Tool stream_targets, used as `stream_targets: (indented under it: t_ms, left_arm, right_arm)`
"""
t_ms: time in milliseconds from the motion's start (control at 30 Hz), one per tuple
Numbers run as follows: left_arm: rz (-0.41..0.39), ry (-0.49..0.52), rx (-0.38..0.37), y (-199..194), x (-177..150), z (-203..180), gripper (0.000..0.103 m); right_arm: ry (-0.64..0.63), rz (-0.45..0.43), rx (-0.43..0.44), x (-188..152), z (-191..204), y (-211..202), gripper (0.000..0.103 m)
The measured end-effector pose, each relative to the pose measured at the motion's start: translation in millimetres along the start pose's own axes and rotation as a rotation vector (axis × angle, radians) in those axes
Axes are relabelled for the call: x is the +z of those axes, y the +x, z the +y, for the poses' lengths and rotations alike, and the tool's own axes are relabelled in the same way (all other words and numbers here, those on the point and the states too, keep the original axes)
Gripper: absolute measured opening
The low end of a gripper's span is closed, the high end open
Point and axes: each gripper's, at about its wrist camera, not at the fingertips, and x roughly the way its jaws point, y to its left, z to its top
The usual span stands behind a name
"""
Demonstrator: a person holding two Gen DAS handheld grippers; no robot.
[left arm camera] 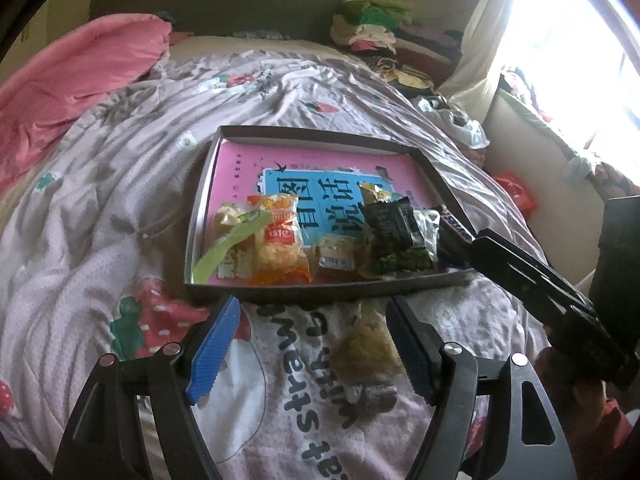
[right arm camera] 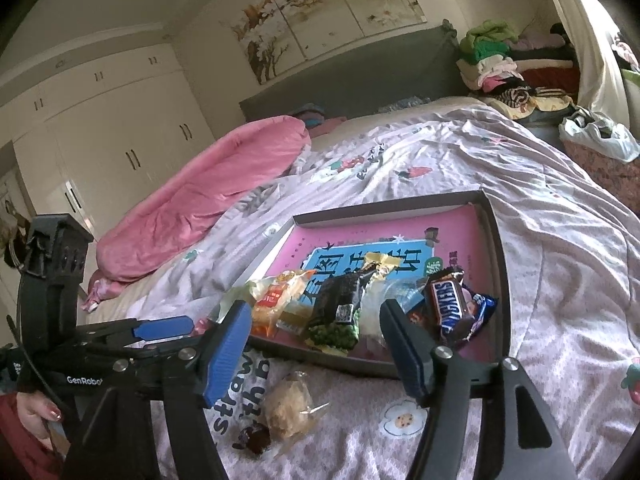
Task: Organize snacks
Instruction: 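Reach both open tools back toward the clear pastry bag and dark snack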
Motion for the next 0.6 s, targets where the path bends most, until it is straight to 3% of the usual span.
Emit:
stream_targets:
  t_ms: [600]
  left_arm:
    - [0.109, 0.071, -0.067, 8.0, -32.0, -8.1, 0.077]
  right_arm:
    - [0.024, 0.087, -0.020, -19.6, 2.6, -0.6, 0.067]
